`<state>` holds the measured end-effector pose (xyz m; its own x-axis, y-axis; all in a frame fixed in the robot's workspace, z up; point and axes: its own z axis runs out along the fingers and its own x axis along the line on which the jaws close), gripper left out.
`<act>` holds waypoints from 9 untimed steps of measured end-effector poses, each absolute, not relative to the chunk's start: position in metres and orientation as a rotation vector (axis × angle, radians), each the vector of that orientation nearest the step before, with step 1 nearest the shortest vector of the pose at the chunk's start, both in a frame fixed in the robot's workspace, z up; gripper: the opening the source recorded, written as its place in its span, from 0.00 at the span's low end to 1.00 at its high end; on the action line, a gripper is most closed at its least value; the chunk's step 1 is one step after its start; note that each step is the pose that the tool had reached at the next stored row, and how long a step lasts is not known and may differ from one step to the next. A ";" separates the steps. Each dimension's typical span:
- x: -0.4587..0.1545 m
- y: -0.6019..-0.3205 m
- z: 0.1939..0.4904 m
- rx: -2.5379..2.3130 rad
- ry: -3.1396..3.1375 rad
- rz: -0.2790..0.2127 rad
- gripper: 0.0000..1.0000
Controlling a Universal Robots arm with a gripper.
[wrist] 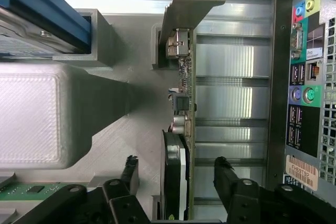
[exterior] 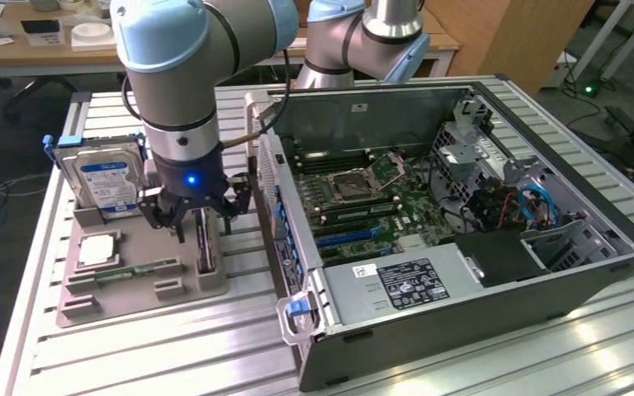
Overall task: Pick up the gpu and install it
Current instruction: 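Pick up the gpu and move the gpu toward the slot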
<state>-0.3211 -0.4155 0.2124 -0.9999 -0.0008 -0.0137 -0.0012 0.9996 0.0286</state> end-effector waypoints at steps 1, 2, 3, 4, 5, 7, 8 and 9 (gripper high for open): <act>-0.321 -0.415 0.212 -0.002 3.128 0.045 0.69; -0.321 -0.415 0.212 -0.002 3.128 0.045 0.63; -0.321 -0.415 0.212 -0.002 3.128 0.045 0.57; -0.321 -0.415 0.212 -0.002 3.128 0.045 0.51; -0.321 -0.415 0.212 -0.002 3.128 0.045 0.51; -0.321 -0.415 0.212 -0.002 3.128 0.045 0.44; -0.321 -0.415 0.212 -0.002 3.128 0.045 0.44; -0.321 -0.415 0.212 -0.001 3.128 0.046 0.44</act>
<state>-0.3211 -0.4154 0.2123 -0.9999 -0.0007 -0.0137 -0.0011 0.9996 0.0291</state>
